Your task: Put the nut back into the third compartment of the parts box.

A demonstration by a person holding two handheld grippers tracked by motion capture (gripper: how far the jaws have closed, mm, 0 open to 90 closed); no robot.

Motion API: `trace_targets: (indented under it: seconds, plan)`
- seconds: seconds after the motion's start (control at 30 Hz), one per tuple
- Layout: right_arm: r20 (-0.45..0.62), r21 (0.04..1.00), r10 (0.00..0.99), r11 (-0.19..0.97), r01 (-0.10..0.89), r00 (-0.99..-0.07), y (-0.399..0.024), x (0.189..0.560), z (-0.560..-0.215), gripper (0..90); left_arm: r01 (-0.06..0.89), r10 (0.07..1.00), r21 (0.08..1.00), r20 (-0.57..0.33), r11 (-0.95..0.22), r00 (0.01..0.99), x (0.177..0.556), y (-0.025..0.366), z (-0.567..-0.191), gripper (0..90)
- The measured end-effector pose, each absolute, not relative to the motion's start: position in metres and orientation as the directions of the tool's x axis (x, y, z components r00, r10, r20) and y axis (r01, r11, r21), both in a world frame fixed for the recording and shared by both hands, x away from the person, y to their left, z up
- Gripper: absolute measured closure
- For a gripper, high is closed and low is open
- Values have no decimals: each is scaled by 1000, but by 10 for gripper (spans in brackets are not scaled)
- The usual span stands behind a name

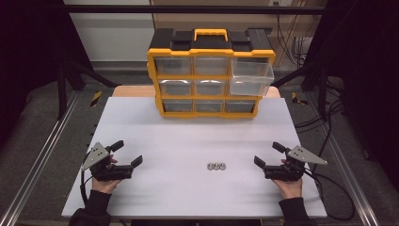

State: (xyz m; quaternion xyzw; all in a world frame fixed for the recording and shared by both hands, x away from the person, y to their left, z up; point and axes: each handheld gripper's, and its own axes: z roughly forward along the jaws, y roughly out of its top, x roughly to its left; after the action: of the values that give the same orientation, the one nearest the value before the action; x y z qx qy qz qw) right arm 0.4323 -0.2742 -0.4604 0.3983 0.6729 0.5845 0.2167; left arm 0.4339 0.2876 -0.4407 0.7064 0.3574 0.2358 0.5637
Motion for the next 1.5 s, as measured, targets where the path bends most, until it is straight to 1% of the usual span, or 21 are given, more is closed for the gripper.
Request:
trace_targets:
  seconds: [0.4, 1.03, 1.3, 1.5]
  plan:
    - [171, 960, 784, 4, 280, -596, -273, 433, -457, 4, 241, 776, 963, -59, -122, 628, 434, 287, -442, 9]
    - [95, 953, 774, 111, 281, -627, -247, 441, -439, 7, 243, 772, 961, -55, -131, 633, 435, 285, -443, 10]
    - [75, 934, 760, 172, 312, -646, -230, 447, -438, 8, 245, 774, 960, -53, -135, 631, 435, 285, -444, 10]
    - [68, 928, 759, 190, 319, -648, -221, 453, -437, 16, 246, 776, 959, -50, -137, 629, 435, 285, -445, 10]
